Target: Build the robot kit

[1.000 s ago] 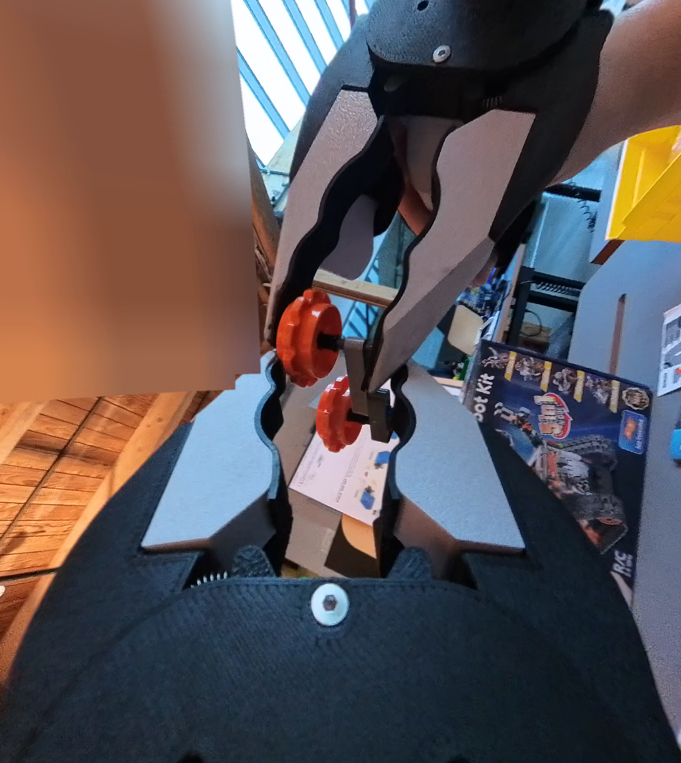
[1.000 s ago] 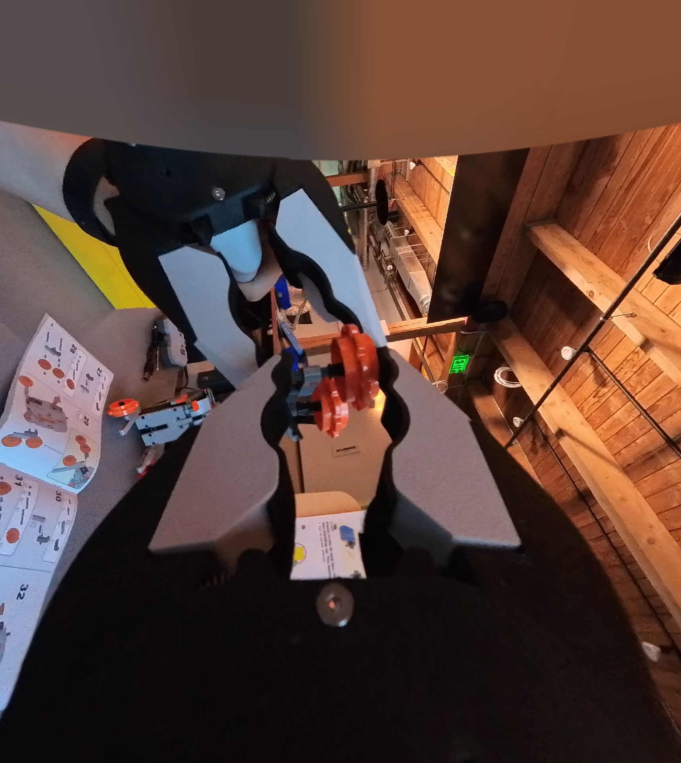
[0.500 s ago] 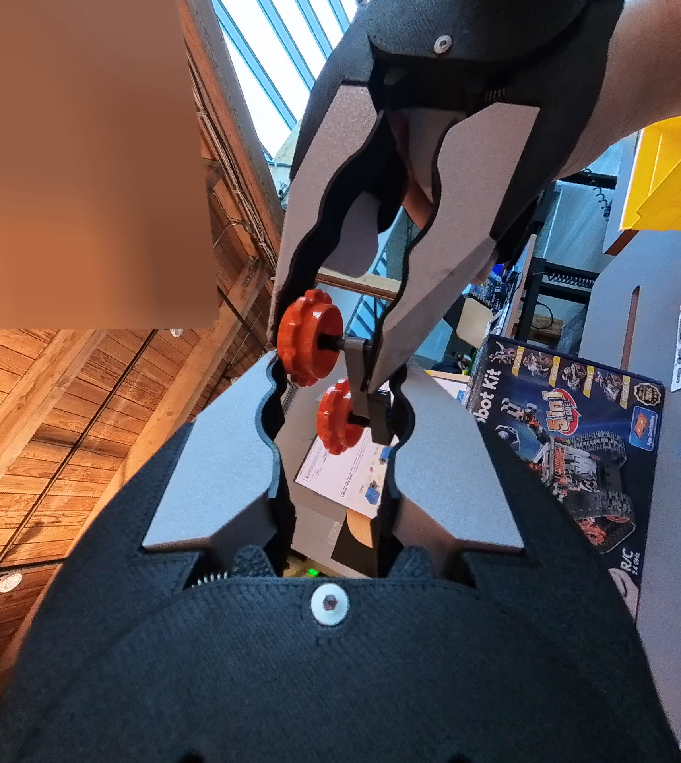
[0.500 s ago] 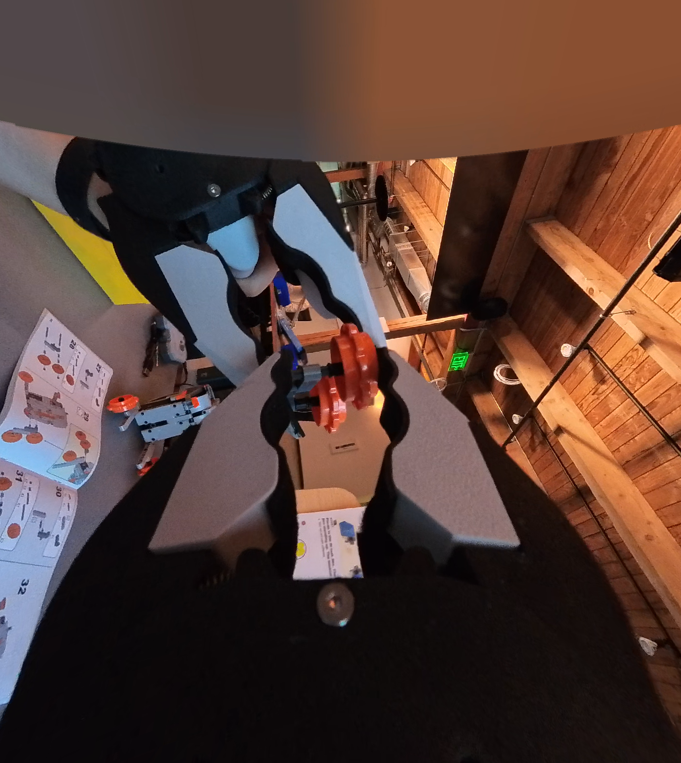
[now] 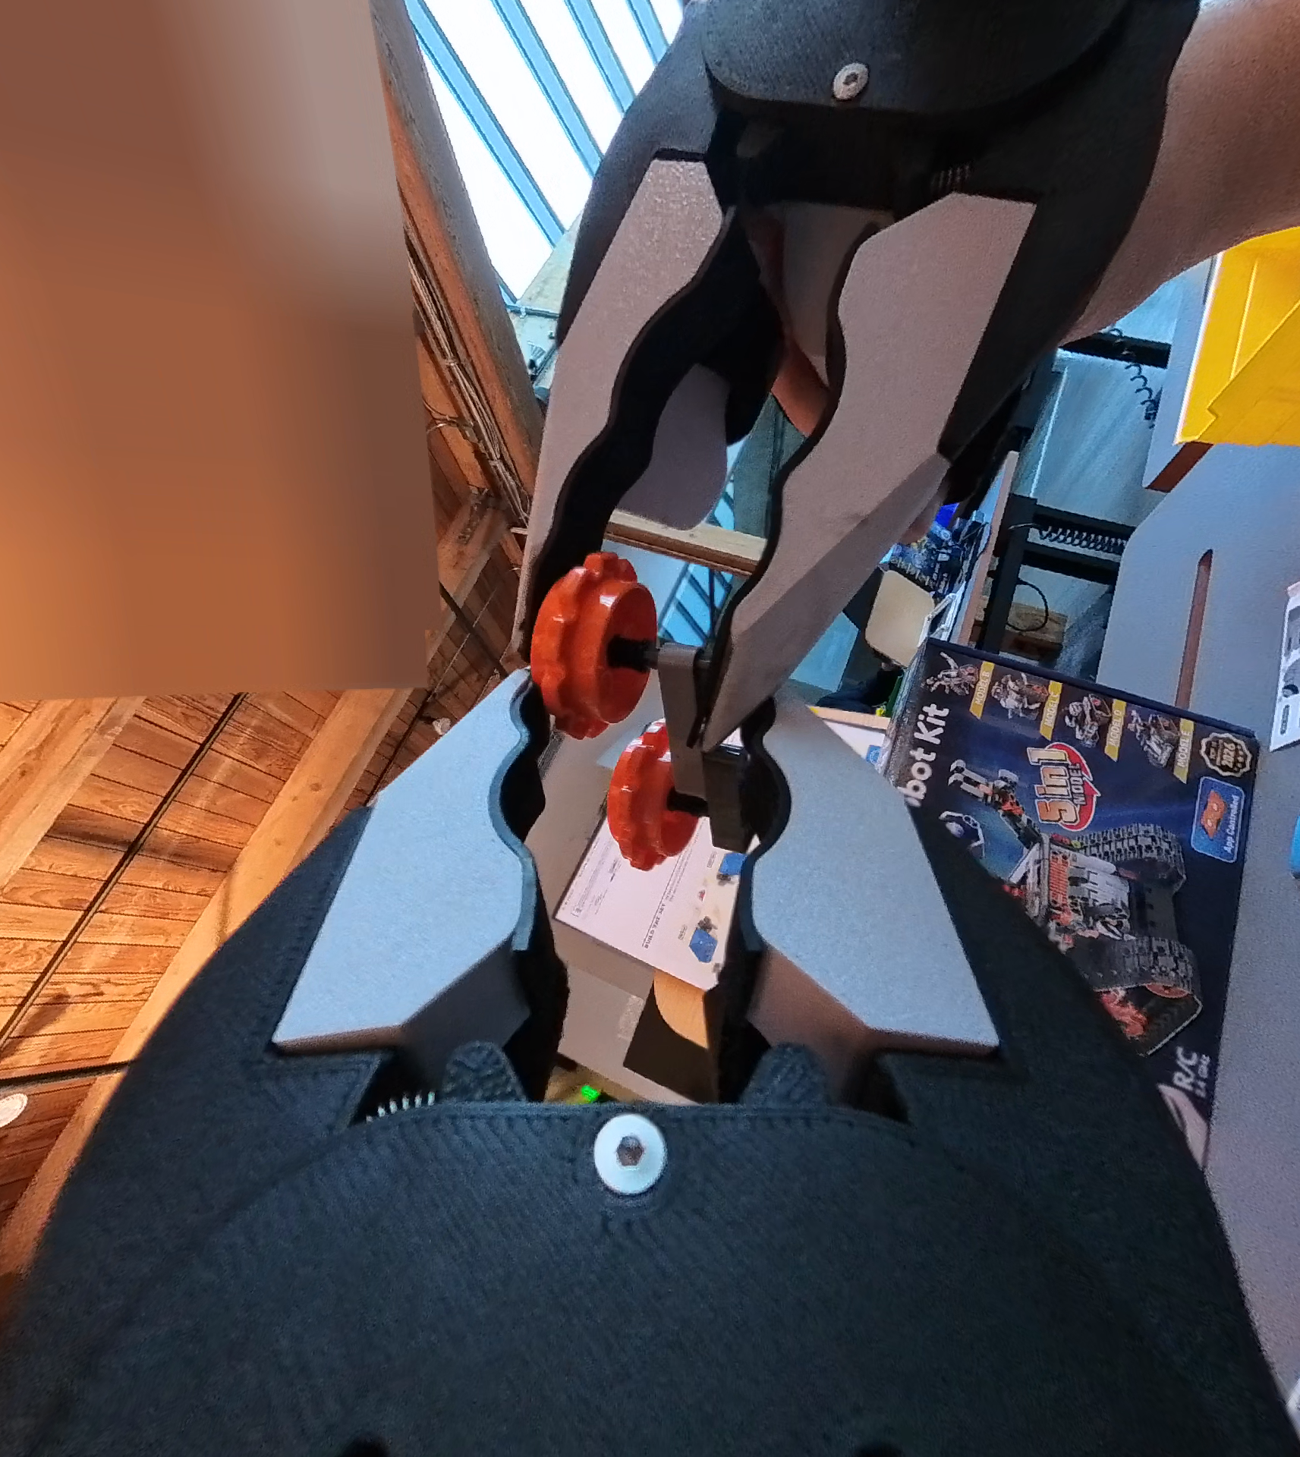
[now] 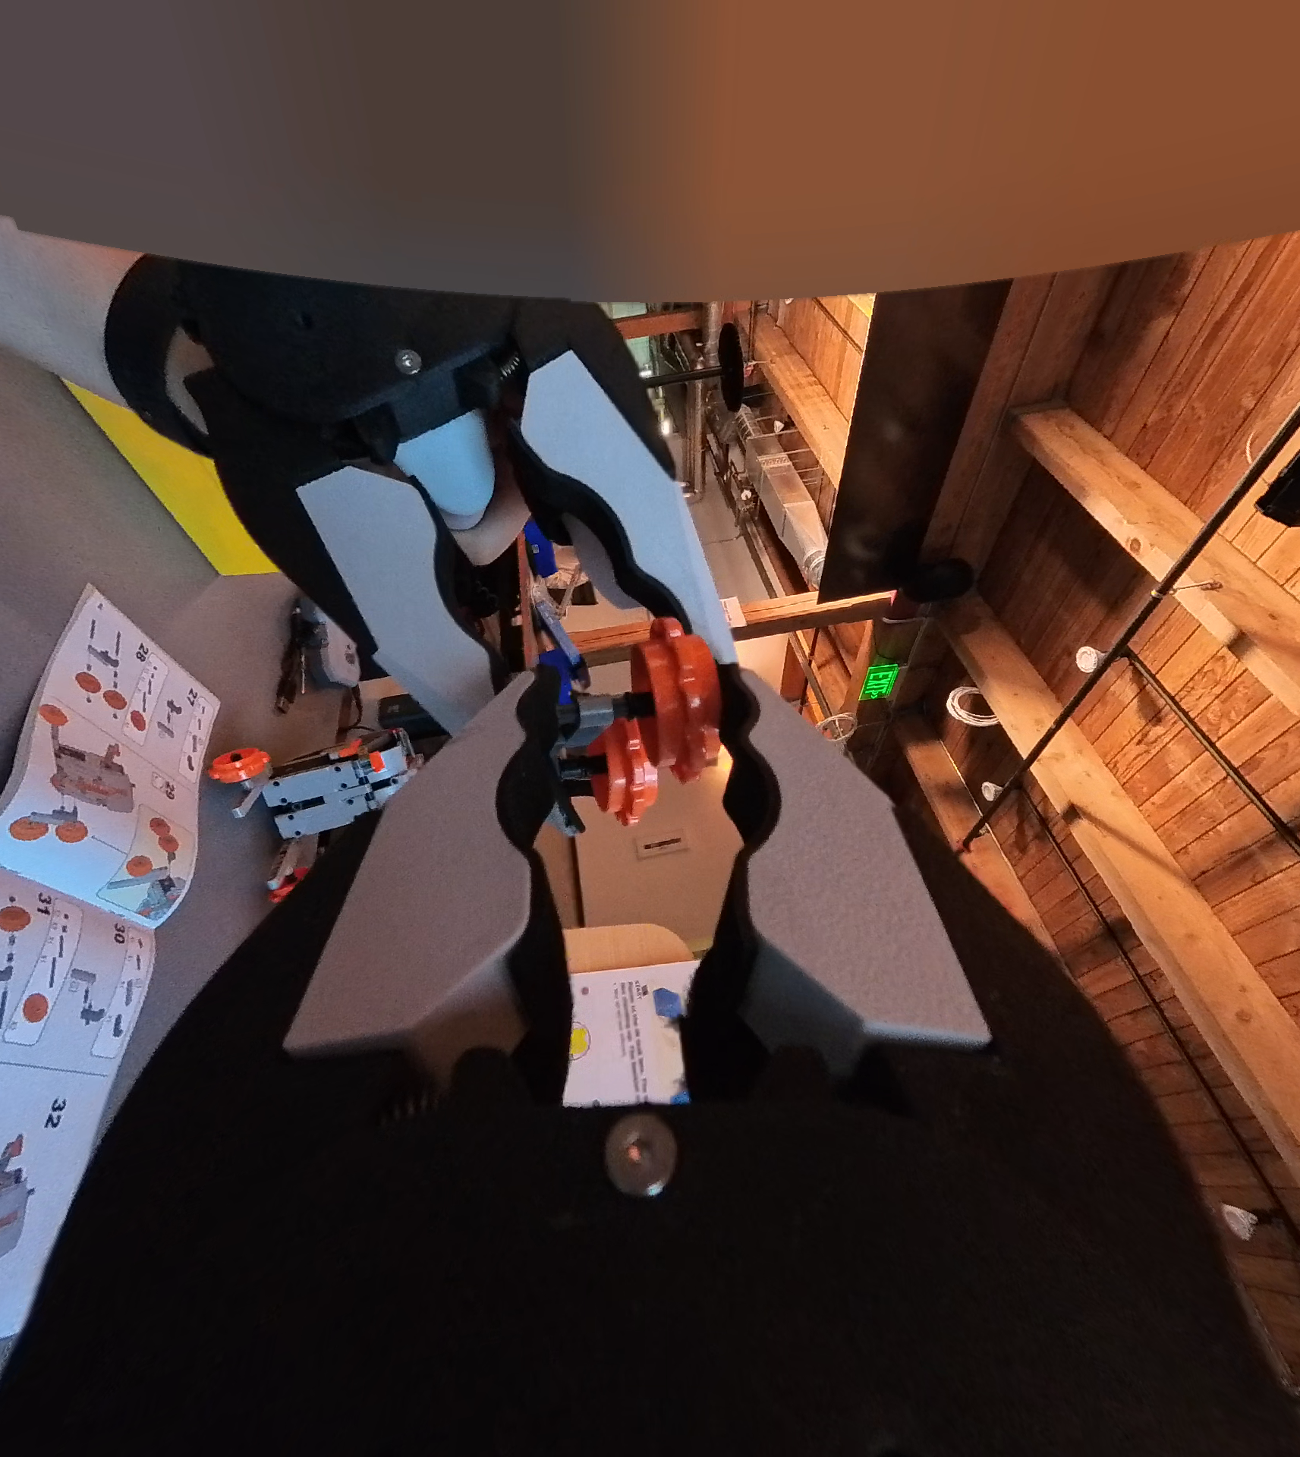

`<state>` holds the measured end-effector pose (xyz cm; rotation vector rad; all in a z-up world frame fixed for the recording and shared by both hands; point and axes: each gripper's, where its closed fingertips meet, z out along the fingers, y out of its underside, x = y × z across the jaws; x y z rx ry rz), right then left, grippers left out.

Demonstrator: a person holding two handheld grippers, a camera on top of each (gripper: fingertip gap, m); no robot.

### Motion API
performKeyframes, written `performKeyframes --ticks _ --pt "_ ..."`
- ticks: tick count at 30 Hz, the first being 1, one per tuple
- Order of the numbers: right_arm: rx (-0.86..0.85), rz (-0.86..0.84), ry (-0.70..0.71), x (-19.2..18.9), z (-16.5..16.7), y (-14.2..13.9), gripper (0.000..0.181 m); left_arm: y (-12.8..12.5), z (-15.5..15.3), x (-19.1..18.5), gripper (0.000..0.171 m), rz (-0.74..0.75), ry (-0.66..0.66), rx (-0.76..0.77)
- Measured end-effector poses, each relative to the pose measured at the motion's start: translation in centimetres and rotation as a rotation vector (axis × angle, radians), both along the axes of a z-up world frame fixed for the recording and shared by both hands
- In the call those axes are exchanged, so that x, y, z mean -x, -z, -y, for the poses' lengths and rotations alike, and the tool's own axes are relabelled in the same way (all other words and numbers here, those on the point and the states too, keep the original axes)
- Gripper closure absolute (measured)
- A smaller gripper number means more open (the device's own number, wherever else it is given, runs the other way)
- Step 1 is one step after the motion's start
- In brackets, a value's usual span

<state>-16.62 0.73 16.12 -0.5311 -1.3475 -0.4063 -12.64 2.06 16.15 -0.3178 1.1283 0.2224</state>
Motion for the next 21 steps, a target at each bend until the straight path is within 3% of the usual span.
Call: performKeyframes --ticks 7,9,18,21 --pt "0.036 -0.014 0.021 0.1 -0.5 0.0 0.141 0.2 -0.6 -0.1 0.123 -0.037 0.01 0.069" --pt "0.082 -0.035 -0.007 0.4 -0.1 -0.2 0.141 -0.2 0.0 0.2 0.122 -0.009 0.047 0.016" --pt "0.083 -0.007 -0.099 1.2 1.1 0.4 0.14 0.9 1.4 -0.7 0.114 -0.074 0.229 0.19" --pt "0.111 -0.013 -0.139 1.3 1.4 0.5 0.14 0.9 1.7 -0.6 0.115 -0.066 0.255 0.18"
